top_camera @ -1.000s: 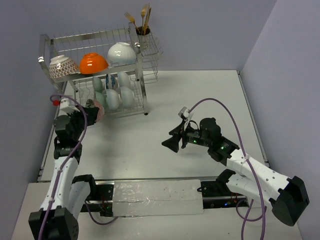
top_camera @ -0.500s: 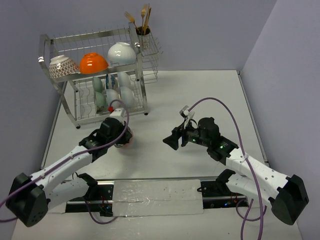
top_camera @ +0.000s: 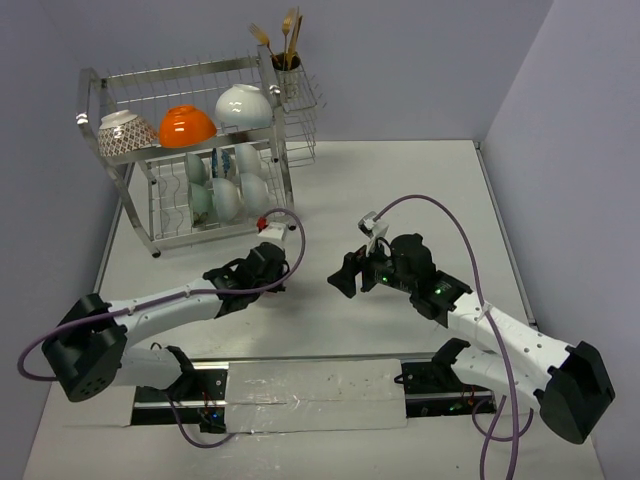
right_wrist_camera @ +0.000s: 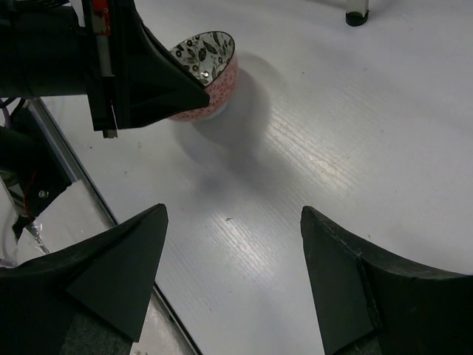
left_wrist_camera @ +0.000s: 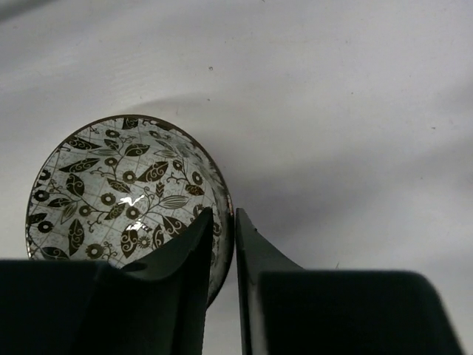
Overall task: Load the bowls into the dish rack
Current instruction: Place the bowl at the center of the board, then move the dish rack to the center of the board.
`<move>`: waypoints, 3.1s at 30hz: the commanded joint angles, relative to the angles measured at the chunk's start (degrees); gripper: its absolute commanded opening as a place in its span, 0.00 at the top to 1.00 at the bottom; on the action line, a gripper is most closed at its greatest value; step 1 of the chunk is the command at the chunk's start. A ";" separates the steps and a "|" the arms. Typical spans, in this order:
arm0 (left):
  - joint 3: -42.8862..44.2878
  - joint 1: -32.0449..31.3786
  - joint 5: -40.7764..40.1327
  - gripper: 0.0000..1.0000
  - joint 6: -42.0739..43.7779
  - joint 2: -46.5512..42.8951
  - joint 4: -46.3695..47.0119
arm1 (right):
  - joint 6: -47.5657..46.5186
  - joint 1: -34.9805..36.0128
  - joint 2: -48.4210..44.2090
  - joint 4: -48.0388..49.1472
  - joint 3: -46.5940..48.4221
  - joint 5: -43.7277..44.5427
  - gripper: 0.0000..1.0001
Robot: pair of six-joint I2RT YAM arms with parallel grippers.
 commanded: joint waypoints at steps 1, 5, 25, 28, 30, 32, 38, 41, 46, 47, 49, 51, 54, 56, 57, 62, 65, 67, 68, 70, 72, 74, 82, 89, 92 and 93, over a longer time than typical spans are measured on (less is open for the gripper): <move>2.78 -1.96 -6.20 0.75 -0.24 2.55 -0.11 | 0.17 0.28 0.55 1.00 2.09 0.85 0.20; 3.13 -3.28 -7.43 0.48 -0.68 1.24 -0.91 | 0.09 0.28 -0.06 1.09 1.74 1.20 0.20; 1.30 25.75 2.04 0.18 8.10 -33.29 -3.29 | -0.97 0.20 -5.50 5.75 -0.72 -3.55 0.21; -1.26 37.18 8.02 0.20 10.22 -36.91 -1.26 | -1.06 0.28 -6.83 6.10 -1.52 -2.76 0.21; -2.14 43.62 13.02 0.20 9.52 -36.30 -0.12 | -0.88 0.20 -7.36 6.28 -1.69 -3.20 0.20; -2.84 53.81 20.23 0.20 8.12 -34.64 2.41 | -0.71 0.28 -8.23 6.01 -1.87 -3.29 0.20; -2.41 64.65 26.31 0.21 8.37 -29.11 10.95 | 0.08 0.28 -12.10 7.16 -3.71 -3.90 0.20; -2.40 69.22 29.72 0.22 9.86 -25.94 14.90 | 0.35 0.28 -14.03 7.59 -4.33 -4.43 0.20; -3.36 75.72 34.83 0.23 11.01 -22.06 20.95 | 0.61 0.28 -17.19 8.12 -5.12 -4.16 0.20; -4.07 76.25 37.28 0.24 12.40 -21.36 22.89 | 0.79 0.28 -17.55 8.30 -5.47 -4.34 0.20; -4.77 76.87 40.62 0.26 15.22 -20.04 26.58 | 0.96 0.28 -18.25 8.65 -5.56 -4.86 0.20; -4.17 76.96 45.36 0.27 18.74 -16.80 26.60 | 1.05 0.28 -18.52 9.09 -5.74 -5.30 0.20; -3.63 77.05 49.86 0.28 21.64 -13.98 28.09 | 0.97 0.28 -18.78 9.09 -5.65 -6.01 0.20; -4.25 77.14 51.88 0.29 23.04 -12.75 29.58 | 0.96 0.28 -19.05 9.09 -5.74 -6.18 0.20; -4.16 77.14 52.24 0.30 23.40 -12.22 29.76 | 0.96 0.28 -19.22 9.09 -5.74 -6.19 0.20; -5.21 77.14 56.89 0.39 20.34 -10.45 30.82 | 0.88 0.37 -20.28 9.27 -6.00 -6.27 0.20; -7.06 77.05 58.57 0.48 17.09 -13.17 31.53 | 0.79 0.28 -20.63 9.18 -6.00 -6.27 0.20; -8.20 76.88 59.01 0.54 16.64 -16.59 29.87 | 0.70 0.28 -20.98 9.44 -6.17 -6.01 0.20; -8.47 76.61 58.49 0.56 16.11 -17.83 28.72 | 0.70 0.28 -21.24 9.35 -6.09 -5.92 0.20; -10.39 75.74 59.01 0.59 14.45 -21.94 28.18 | 0.61 0.28 -21.68 9.18 -6.09 -5.57 0.20; -11.71 74.51 59.44 0.61 11.20 -24.16 27.66 | 0.52 0.28 -22.03 9.18 -6.00 -5.66 0.20; -13.03 72.67 59.63 0.64 8.83 -26.19 26.17 | 0.52 0.28 -22.21 9.09 -5.91 -5.75 0.20; -10.58 69.32 51.30 0.58 7.58 -31.37 15.54 | 0.52 0.28 -22.56 8.47 -5.65 -5.75 0.20; -5.92 73.08 35.12 0.48 6.61 -28.04 14.03 | 0.96 0.28 -25.10 8.47 -6.17 -4.96 0.20; -3.55 76.33 33.43 0.45 7.76 -24.44 15.78 | 1.23 0.28 -26.34 8.74 -6.61 -4.52 0.20; -3.20 77.04 34.04 0.44 8.11 -22.52 17.45 | 1.32 0.28 -26.60 8.65 -6.62 -4.43 0.20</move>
